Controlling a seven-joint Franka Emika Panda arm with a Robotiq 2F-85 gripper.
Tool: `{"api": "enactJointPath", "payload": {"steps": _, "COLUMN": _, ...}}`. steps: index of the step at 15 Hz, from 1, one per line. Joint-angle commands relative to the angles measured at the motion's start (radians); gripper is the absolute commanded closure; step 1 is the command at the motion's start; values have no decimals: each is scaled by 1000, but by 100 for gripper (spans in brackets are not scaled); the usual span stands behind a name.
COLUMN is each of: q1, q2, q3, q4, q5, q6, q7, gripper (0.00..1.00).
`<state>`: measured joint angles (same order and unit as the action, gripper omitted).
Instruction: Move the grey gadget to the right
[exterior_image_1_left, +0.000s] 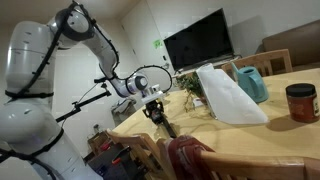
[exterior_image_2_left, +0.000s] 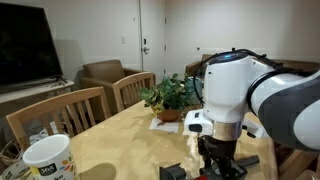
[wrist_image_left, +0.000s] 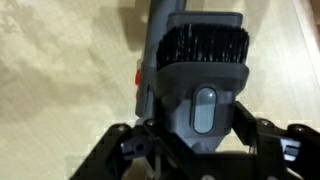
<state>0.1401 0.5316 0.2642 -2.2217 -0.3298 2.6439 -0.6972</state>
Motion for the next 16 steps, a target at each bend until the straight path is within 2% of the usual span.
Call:
{"api": "enactJointPath", "payload": {"steps": 1, "q1": -6, "q2": 17, "q3": 13, "q4": 39, "q5": 14, "q6": -20, "q7": -36, "gripper": 57}}
{"api": "enactJointPath", "payload": {"steps": 5, "q1": -8, "q2": 25, "q3": 17, "q4": 49, "q5": 17, "q6": -13, "q7": -36, "gripper": 57}}
{"api": "enactJointPath", "payload": {"steps": 6, "q1": 4, "q2": 19, "q3": 2, "q4": 29, "q5": 4, "q6": -1, "q7": -11, "gripper": 32}}
{"api": "enactJointPath", "payload": {"steps": 13, "q1": 4, "q2": 22, "q3": 4, "q4": 34, "q5": 5, "q6": -1, "q7": -11, "gripper": 32}}
{"api": "enactJointPath", "payload": {"steps": 14, "q1": 4, "q2": 22, "q3": 4, "q4": 34, "q5": 5, "q6": -1, "q7": -11, "gripper": 57}}
{"api": "enactJointPath", "payload": {"steps": 16, "q1": 4, "q2": 31, "q3": 6, "q4": 46, "q5": 6, "q6": -10, "q7": -17, "gripper": 57}}
